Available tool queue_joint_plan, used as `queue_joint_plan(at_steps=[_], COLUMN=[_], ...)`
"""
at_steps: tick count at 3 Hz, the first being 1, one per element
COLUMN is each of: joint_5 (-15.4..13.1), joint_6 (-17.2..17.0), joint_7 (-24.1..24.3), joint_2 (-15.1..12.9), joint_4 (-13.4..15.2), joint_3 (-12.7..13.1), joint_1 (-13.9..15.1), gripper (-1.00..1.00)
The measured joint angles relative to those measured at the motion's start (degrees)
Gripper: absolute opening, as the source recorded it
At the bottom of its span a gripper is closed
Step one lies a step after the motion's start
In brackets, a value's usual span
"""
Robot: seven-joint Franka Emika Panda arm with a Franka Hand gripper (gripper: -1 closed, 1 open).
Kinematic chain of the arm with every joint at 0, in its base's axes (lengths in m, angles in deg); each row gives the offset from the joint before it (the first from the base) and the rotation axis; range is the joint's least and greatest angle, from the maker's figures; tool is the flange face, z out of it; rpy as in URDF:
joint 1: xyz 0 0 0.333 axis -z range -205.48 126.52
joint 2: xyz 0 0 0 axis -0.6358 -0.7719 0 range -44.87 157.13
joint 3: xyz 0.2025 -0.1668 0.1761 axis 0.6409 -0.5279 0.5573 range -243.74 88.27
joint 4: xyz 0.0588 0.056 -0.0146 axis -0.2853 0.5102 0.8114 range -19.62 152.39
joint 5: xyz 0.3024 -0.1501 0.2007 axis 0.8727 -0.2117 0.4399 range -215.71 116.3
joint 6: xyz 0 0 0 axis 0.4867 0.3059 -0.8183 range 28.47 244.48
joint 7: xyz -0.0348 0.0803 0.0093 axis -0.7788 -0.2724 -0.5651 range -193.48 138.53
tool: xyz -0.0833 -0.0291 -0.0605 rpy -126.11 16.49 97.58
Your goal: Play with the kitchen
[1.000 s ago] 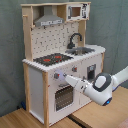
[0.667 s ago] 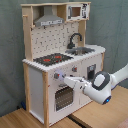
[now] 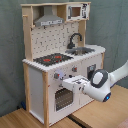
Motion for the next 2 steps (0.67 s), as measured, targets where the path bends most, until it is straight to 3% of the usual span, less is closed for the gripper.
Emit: queue_joint_plan(at_steps=[1, 2], joint_5=[0.0, 0.6], joint_6=[4.2, 7.2], joint_7=[-3.4, 0.7], joint_2=[0.0, 0.0], joint_4=[0.0, -1.6], joint_3=[-1.2, -0.8], joint_1=[2.5, 5.1], gripper=[1.00, 1.00])
